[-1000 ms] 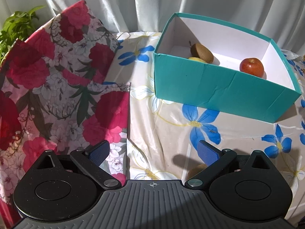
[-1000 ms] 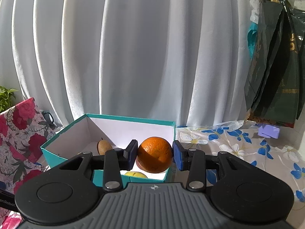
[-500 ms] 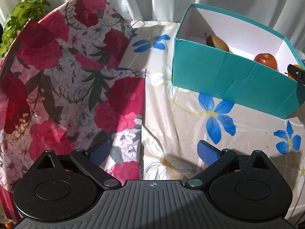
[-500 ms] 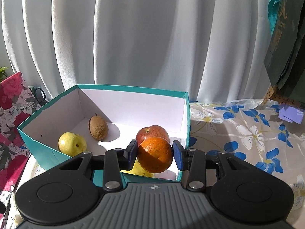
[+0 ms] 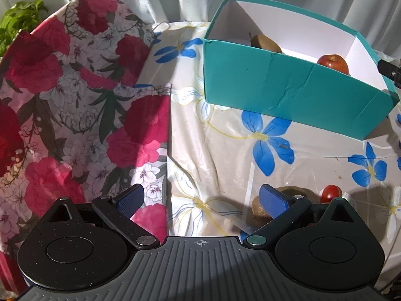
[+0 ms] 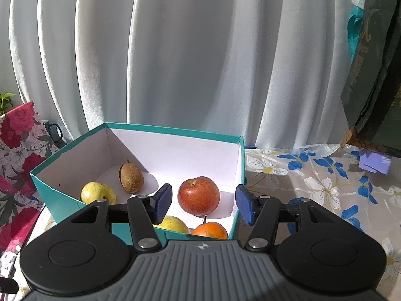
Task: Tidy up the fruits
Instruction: 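Grasp the brown kiwi on the table with the left gripper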
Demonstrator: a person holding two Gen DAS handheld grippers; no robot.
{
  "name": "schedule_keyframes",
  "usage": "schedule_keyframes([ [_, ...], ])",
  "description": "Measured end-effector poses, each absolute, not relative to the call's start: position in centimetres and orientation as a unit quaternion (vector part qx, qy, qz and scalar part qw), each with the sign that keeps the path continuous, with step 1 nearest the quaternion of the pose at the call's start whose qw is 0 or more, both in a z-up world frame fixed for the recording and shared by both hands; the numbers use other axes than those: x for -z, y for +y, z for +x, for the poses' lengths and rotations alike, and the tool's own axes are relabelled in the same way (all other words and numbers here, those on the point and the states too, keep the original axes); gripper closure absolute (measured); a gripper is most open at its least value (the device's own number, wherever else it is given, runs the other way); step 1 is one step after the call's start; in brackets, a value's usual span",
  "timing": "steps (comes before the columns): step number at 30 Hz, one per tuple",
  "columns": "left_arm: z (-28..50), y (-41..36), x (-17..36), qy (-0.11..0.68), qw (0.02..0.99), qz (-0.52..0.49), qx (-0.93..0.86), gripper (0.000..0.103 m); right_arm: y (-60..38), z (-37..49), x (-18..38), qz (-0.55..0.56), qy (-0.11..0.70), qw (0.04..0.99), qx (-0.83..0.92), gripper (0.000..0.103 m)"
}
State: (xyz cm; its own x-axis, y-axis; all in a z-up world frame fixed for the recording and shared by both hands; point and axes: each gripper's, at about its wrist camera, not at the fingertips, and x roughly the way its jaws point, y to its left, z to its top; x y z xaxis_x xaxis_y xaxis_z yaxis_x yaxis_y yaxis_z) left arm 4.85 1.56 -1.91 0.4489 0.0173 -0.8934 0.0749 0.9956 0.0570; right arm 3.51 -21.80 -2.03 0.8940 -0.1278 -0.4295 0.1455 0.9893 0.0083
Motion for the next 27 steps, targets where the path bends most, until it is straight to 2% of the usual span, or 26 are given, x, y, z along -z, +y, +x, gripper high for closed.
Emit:
schedule_keyframes([
  [1, 4.8, 1.5, 2.0, 0.527, 0.849, 0.042, 0.020, 0.002, -21.8, 2.5, 1.6, 0.024, 0.211, 0.974, 0.073, 0.034],
  [5, 4.7, 0.9, 2.5, 0.536, 0.843, 0.038, 0.031, 0.002, -21.7, -2.0, 0.7, 0.039, 0.184, 0.979, 0.081, 0.024],
  [13, 4.5, -1.2, 2.8, 0.534, 0.843, 0.051, 0.052, 0.002, -22.1, -6.3, 0.7, 0.029, 0.182, 0.978, 0.097, 0.021],
  [21, 4.9, -2.0, 3.2, 0.543, 0.835, 0.017, 0.087, 0.001, -22.7, -7.6, 1.0, 0.047, 0.187, 0.976, 0.105, 0.020],
  [27, 6.7, -2.3, 4.6, 0.585, 0.807, -0.008, 0.081, 0.001, -23.4, -7.6, 1.3, 0.059, 0.193, 0.974, 0.104, 0.020],
])
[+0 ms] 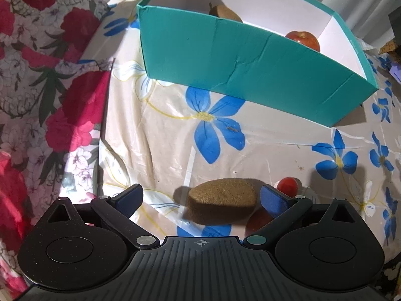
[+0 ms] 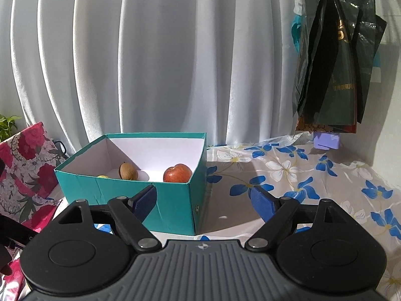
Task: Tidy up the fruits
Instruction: 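Grasp the brown kiwi on the table with the left gripper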
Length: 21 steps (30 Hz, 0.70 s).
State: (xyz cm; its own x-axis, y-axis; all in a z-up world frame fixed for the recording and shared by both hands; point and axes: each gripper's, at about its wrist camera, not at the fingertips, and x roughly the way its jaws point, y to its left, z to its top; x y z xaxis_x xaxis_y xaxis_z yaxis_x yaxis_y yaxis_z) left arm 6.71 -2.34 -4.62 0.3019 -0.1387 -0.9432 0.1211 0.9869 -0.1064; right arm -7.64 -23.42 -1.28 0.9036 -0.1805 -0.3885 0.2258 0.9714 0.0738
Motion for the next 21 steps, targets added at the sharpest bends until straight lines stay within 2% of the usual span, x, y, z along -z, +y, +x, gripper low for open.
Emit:
schedule_keyframes([
  [21, 8.4, -4.0, 6.8, 0.638, 0.768, 0.004, 0.058, 0.001, -25.6, -8.1, 2.2, 0.093, 0.202, 0.968, 0.113, 0.020],
])
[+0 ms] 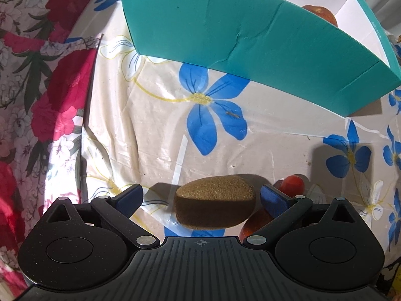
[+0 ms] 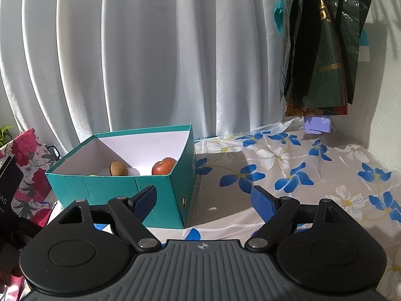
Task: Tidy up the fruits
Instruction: 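Grasp the brown kiwi on the table with the left gripper, then lift the kiwi with the left gripper toward the box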
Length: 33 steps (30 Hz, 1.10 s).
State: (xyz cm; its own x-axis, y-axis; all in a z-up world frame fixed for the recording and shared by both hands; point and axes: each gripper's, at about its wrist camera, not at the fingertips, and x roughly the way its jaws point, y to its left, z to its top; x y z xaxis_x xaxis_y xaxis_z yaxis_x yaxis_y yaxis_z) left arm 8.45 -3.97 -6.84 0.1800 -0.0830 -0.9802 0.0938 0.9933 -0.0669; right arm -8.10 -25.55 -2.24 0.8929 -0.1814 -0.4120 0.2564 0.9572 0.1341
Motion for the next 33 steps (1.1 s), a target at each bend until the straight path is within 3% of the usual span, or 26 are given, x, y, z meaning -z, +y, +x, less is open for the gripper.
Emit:
schedule_keyframes([
  [33, 8.6, -5.4, 8.2, 0.627, 0.777, 0.034, 0.040, 0.003, -24.7, -7.8, 2.4, 0.091, 0.217, 0.967, 0.102, 0.020],
])
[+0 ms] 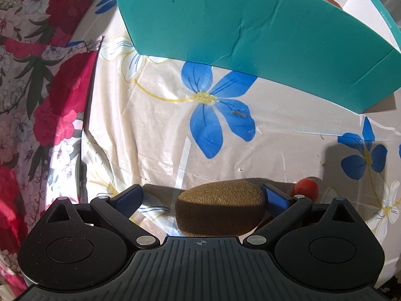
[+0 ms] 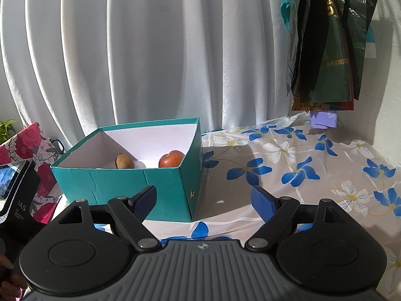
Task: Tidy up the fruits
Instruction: 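Lift the kiwi with the left gripper toward the box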
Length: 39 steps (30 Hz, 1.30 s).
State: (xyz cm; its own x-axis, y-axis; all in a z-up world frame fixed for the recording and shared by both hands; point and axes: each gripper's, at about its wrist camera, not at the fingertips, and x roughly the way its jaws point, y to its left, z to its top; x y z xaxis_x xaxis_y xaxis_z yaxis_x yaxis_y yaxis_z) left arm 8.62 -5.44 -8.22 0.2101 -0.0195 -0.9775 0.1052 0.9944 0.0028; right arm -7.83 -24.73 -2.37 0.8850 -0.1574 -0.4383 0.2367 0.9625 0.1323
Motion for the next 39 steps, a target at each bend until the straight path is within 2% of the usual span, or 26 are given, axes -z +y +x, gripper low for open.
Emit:
schedule_keyframes([
  [2, 8.2, -5.7, 7.6, 0.613, 0.788, 0.041, 0.049, 0.015, -24.6, -7.9, 2.3, 0.089, 0.217, 0.967, 0.101, 0.020],
  [3, 8.0, -5.8, 7.1, 0.603, 0.795, 0.043, 0.058, 0.037, -24.5, -7.9, 2.2, 0.087, 0.217, 0.967, 0.101, 0.020],
  [8, 8.2, -6.0, 6.9, 0.604, 0.791, 0.057, 0.077, 0.035, -24.0, -8.2, 2.1, 0.080, 0.222, 0.967, 0.097, 0.020],
  [9, 8.2, -5.9, 6.9, 0.604, 0.790, 0.059, 0.083, 0.031, -23.8, -8.3, 2.1, 0.078, 0.222, 0.967, 0.096, 0.020],
  [10, 8.2, -5.7, 7.0, 0.611, 0.785, 0.052, 0.087, 0.013, -23.8, -8.3, 2.0, 0.077, 0.222, 0.967, 0.096, 0.020],
  [12, 8.2, -4.9, 7.2, 0.618, 0.781, 0.037, 0.079, 0.006, -23.7, -8.4, 2.0, 0.076, 0.222, 0.967, 0.097, 0.020],
  [26, 9.2, -1.5, 7.8, 0.674, 0.737, -0.011, 0.056, 0.006, -23.8, -8.5, 2.2, 0.089, 0.221, 0.966, 0.104, 0.020],
  [27, 9.2, -1.4, 7.8, 0.675, 0.736, -0.018, 0.057, 0.009, -23.8, -8.4, 2.2, 0.090, 0.222, 0.965, 0.103, 0.020],
  [35, 9.8, -1.6, 7.8, 0.679, 0.731, -0.037, 0.061, 0.016, -24.2, -8.5, 2.5, 0.101, 0.221, 0.964, 0.108, 0.020],
  [37, 9.9, -1.6, 7.6, 0.681, 0.728, -0.046, 0.067, 0.021, -24.3, -8.5, 2.7, 0.103, 0.222, 0.963, 0.109, 0.020],
  [39, 9.8, -2.0, 7.0, 0.681, 0.727, -0.049, 0.069, 0.021, -24.4, -8.5, 2.8, 0.105, 0.222, 0.963, 0.109, 0.020],
])
